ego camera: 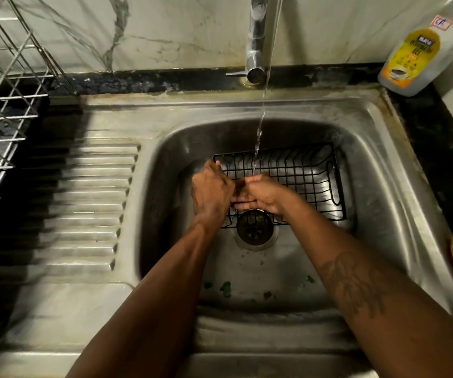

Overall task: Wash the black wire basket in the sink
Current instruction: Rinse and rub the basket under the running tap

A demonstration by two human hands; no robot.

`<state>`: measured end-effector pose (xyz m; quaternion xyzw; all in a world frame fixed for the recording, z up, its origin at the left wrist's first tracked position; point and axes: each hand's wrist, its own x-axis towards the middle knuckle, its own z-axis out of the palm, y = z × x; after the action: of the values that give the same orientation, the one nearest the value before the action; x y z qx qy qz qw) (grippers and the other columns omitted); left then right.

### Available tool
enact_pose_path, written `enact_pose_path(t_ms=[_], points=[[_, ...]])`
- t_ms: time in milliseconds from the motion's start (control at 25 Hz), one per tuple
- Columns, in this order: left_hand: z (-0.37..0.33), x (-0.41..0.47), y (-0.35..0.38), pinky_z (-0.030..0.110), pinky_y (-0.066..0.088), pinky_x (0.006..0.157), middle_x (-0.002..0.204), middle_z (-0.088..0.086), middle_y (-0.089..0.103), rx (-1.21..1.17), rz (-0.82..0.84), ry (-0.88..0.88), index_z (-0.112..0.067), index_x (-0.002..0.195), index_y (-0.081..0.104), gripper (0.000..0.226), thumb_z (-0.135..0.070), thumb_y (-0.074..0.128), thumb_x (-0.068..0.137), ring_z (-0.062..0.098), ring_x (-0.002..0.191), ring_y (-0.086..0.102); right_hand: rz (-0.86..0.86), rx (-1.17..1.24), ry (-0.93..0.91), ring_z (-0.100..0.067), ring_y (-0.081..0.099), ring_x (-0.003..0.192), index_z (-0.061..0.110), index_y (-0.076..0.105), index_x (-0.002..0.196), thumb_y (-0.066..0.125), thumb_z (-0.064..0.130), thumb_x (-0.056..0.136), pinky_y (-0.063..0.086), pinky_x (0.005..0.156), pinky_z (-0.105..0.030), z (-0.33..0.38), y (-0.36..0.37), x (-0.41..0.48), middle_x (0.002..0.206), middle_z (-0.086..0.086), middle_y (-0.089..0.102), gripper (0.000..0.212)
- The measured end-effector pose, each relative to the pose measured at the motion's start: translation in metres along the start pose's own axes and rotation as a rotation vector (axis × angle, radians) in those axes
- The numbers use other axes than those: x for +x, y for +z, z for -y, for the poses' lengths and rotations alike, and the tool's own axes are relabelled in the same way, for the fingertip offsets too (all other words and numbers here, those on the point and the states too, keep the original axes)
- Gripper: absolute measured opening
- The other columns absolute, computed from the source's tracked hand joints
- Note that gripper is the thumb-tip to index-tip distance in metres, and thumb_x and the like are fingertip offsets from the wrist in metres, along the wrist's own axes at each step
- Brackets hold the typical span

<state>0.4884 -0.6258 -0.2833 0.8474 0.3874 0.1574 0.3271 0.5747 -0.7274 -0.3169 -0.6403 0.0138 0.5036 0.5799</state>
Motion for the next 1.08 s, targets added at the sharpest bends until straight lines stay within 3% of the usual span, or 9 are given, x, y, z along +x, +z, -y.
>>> enact_pose_path(t_ms=[120, 200, 320, 360, 520, 640, 720, 840, 1080], points=[[0.0, -0.001, -0.001, 0.019, 0.032, 0.048, 0.074, 0.002, 0.057, 0.091, 0.015, 0.038, -0.011, 0.094, 0.059, 0.03, -0.029, 0.039, 0.107, 0.01, 0.051, 0.045, -0.165, 0.159, -0.083, -0.026, 0.073, 0.097, -0.002, 0.064, 0.117, 0.051, 0.004, 0.099, 0.061, 0.081, -0.037, 0.014, -0.024, 0.003, 0.12, -0.024, 0.069, 0.023], [0.001, 0.004, -0.002, 0.021, 0.031, 0.049, 0.074, 0.003, 0.058, 0.14, 0.022, 0.046, -0.01, 0.092, 0.06, 0.031, -0.027, 0.039, 0.107, 0.013, 0.052, 0.047, -0.172, 0.255, -0.091, -0.026, 0.071, 0.103, -0.002, 0.061, 0.124, 0.053, 0.004, 0.098, 0.061, 0.083, -0.034, 0.012, -0.025, 0.003, 0.123, -0.023, 0.068, 0.027], [0.004, 0.005, -0.007, 0.024, 0.034, 0.051, 0.075, 0.005, 0.061, 0.117, 0.035, 0.014, -0.011, 0.089, 0.06, 0.026, -0.024, 0.044, 0.105, 0.014, 0.054, 0.05, 0.013, -0.036, 0.088, -0.026, 0.072, 0.105, 0.001, 0.063, 0.119, 0.057, 0.001, 0.097, 0.06, 0.087, -0.037, -0.002, -0.016, -0.004, 0.118, -0.018, 0.071, 0.024], [0.003, 0.004, -0.01, 0.025, 0.035, 0.051, 0.074, 0.003, 0.059, 0.114, 0.029, 0.008, -0.011, 0.09, 0.061, 0.027, -0.025, 0.044, 0.105, 0.012, 0.054, 0.047, -0.011, -0.072, 0.083, -0.025, 0.073, 0.1, 0.001, 0.065, 0.115, 0.056, 0.0, 0.096, 0.061, 0.086, -0.038, 0.002, -0.022, -0.004, 0.118, -0.019, 0.071, 0.02], [0.007, 0.006, -0.012, 0.024, 0.041, 0.049, 0.077, 0.005, 0.066, 0.069, 0.048, -0.027, -0.009, 0.091, 0.064, 0.026, -0.024, 0.047, 0.103, 0.015, 0.058, 0.058, -0.283, 0.28, -0.099, -0.023, 0.072, 0.089, -0.001, 0.064, 0.107, 0.047, 0.007, 0.099, 0.061, 0.078, -0.034, 0.014, -0.05, -0.005, 0.122, -0.022, 0.067, 0.02], [0.008, 0.006, -0.021, 0.021, 0.038, 0.047, 0.076, 0.002, 0.062, 0.108, 0.072, -0.053, -0.011, 0.09, 0.063, 0.017, -0.018, 0.05, 0.099, 0.012, 0.057, 0.056, -0.104, -0.001, 0.114, -0.025, 0.075, 0.091, -0.004, 0.066, 0.115, 0.057, 0.007, 0.095, 0.063, 0.076, -0.034, 0.003, -0.04, -0.011, 0.107, -0.019, 0.075, 0.024], [0.005, 0.001, -0.028, 0.017, 0.034, 0.045, 0.074, 0.0, 0.059, 0.108, 0.09, -0.06, -0.013, 0.09, 0.059, 0.013, -0.016, 0.051, 0.1, 0.007, 0.057, 0.053, -0.074, -0.041, 0.14, -0.026, 0.075, 0.092, -0.001, 0.068, 0.109, 0.06, 0.007, 0.096, 0.062, 0.08, -0.036, 0.006, -0.041, -0.011, 0.107, -0.019, 0.074, 0.018], [0.004, -0.004, -0.032, 0.026, 0.048, 0.062, 0.088, 0.006, 0.061, 0.21, 0.119, -0.031, -0.013, 0.097, 0.054, 0.002, -0.012, 0.052, 0.096, 0.012, 0.069, 0.057, -0.277, 0.209, 0.006, -0.023, 0.071, 0.088, 0.003, 0.065, 0.1, 0.051, 0.009, 0.099, 0.06, 0.082, -0.034, 0.014, -0.044, -0.003, 0.111, -0.018, 0.071, 0.015], [0.01, 0.009, -0.035, 0.045, 0.043, 0.099, 0.118, 0.02, 0.063, 0.449, 0.179, 0.09, -0.002, 0.126, 0.052, 0.044, -0.031, 0.057, 0.093, 0.036, 0.113, 0.058, -0.214, -0.015, 0.071, -0.02, 0.077, 0.083, 0.0, 0.068, 0.114, 0.066, 0.009, 0.093, 0.063, 0.069, -0.029, 0.004, -0.023, 0.004, 0.095, -0.013, 0.078, 0.023]])
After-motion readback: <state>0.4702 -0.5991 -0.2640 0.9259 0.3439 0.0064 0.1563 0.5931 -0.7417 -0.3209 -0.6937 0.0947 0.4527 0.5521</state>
